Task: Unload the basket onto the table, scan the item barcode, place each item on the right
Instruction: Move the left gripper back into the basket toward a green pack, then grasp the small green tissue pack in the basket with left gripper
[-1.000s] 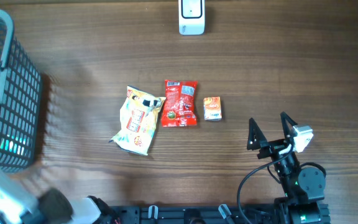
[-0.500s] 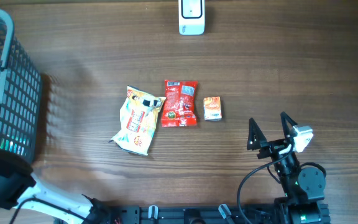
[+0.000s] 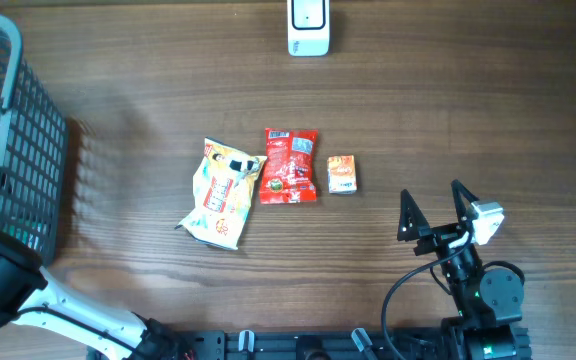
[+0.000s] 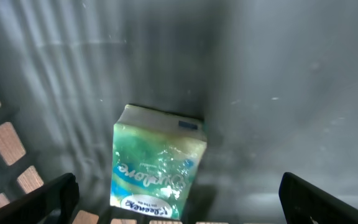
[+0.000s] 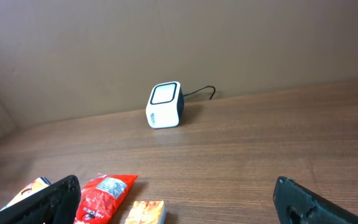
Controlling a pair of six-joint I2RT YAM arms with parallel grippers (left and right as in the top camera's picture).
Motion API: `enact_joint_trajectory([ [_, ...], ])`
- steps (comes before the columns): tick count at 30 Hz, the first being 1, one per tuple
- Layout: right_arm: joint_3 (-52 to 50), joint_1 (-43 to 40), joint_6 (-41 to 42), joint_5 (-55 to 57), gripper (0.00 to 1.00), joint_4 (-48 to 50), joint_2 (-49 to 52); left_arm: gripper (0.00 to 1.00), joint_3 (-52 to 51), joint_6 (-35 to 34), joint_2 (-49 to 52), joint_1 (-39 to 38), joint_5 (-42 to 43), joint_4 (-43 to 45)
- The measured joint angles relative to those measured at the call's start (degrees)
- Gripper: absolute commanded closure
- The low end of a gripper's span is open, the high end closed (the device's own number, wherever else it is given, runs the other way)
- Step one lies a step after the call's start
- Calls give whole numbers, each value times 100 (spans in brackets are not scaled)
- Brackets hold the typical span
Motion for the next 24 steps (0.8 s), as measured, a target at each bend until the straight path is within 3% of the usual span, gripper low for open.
enact_joint_trajectory([
  [6, 0, 2, 0, 0, 0, 0, 0, 0, -444, 39, -2, 0, 2, 317],
  [9, 0, 2, 0, 0, 0, 0, 0, 6, -754, 55, -2, 0, 2, 570],
  [10, 0, 0, 0, 0, 0, 0, 0, 13, -846, 55, -2, 0, 2, 640],
  [15, 0, 0, 0, 0, 0, 0, 0, 79, -966, 63, -11, 0, 24, 789],
  [17, 0, 0, 0, 0, 0, 0, 0, 96, -981, 70, -11, 0, -11, 796],
  [24, 0, 0, 0, 0, 1, 0, 0, 96, -935, 96, -46, 0, -24, 667],
])
